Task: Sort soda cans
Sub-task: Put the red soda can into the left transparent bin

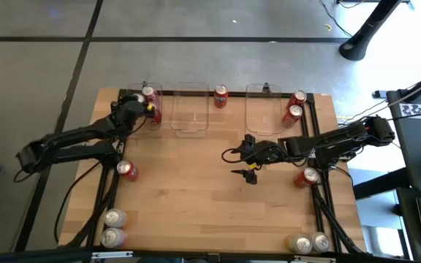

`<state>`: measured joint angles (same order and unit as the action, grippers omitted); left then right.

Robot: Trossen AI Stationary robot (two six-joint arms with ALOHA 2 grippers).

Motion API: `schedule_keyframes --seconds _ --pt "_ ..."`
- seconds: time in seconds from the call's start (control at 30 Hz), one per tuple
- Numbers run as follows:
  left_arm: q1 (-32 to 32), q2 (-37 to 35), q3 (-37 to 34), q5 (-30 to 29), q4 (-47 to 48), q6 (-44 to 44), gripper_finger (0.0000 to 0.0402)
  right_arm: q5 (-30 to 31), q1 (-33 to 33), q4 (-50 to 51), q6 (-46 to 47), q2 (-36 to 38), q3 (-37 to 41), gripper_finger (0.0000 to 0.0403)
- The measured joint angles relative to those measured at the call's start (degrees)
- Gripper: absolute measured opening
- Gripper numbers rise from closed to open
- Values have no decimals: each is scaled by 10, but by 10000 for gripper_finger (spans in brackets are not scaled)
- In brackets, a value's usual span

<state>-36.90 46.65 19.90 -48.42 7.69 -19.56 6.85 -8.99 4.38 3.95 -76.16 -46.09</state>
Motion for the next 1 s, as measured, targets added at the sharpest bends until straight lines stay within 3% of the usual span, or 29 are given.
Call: schedule_keyframes --seconds 0.13,0.43,1.0 --pt "3 -36 0 26 20 14 302 0 0 0 0 0 0 360" --pt "3 -106 0 22 132 -1 302 0 0 0 1 0 0 360" --pt "3 -102 1 18 188 -70 302 0 0 -3 2 0 0 360"
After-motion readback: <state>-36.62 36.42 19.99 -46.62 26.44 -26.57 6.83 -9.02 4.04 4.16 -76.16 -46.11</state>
